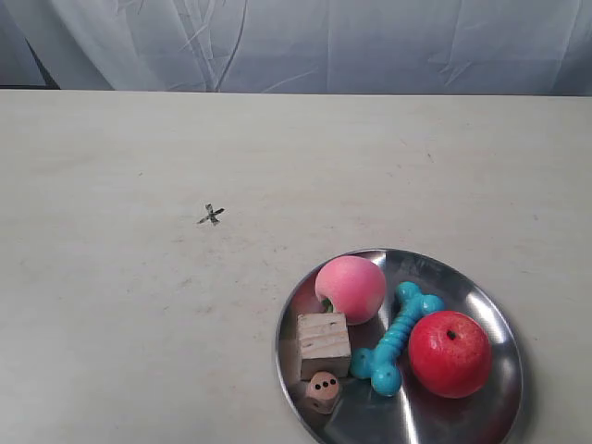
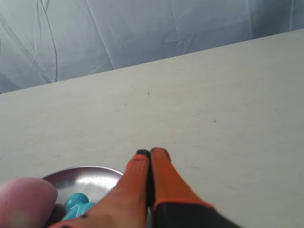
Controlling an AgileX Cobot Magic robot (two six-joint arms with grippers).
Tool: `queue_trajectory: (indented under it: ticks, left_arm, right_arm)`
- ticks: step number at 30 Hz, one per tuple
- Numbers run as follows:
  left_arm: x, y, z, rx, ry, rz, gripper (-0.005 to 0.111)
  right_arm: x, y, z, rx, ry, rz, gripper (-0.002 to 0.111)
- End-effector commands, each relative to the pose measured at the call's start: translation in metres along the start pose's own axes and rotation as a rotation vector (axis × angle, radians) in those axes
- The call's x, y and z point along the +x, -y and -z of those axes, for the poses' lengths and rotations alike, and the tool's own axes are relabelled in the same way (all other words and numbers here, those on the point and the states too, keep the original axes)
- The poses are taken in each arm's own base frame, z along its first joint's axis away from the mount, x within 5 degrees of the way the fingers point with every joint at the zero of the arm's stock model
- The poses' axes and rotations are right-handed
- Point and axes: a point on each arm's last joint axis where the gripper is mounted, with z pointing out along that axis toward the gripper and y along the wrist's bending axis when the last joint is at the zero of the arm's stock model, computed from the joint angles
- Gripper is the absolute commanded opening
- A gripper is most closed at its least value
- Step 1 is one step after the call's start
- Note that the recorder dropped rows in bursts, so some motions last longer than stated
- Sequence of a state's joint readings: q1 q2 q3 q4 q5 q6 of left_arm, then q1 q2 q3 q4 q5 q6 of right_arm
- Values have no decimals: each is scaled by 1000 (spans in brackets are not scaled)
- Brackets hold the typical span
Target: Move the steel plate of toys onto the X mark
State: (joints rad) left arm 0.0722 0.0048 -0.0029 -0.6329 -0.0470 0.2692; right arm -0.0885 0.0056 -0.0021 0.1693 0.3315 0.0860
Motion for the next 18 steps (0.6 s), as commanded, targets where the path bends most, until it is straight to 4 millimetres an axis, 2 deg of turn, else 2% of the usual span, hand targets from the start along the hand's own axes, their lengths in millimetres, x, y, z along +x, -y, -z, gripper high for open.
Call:
queue_trajectory:
  ticks: [1, 3, 5, 10, 14, 15, 18]
  left_arm:
    - [-3, -2, 0, -18, 48, 194, 0]
    - [-2, -3, 0, -20, 40, 386, 0]
    - [-2, -3, 0, -20, 40, 419, 0]
    - [-9, 0, 1, -6, 58, 347, 0]
    - [-19, 7, 2, 23, 68, 162, 0]
    - [-22, 8, 2, 31, 65, 133, 0]
    - [-29, 12, 3, 42, 81, 127, 0]
  right_arm:
    - [0, 0, 0, -4, 8, 8, 0]
    - [0, 0, 0, -4, 8, 8, 0]
    - [0, 0, 0, -4, 8, 8, 0]
    - [0, 0, 0, -4, 8, 8, 0]
    - [-10, 0, 1, -3, 121, 48, 0]
    - [-14, -1, 1, -16, 167, 16, 0]
    - [-26, -3, 4, -76, 288, -246, 0]
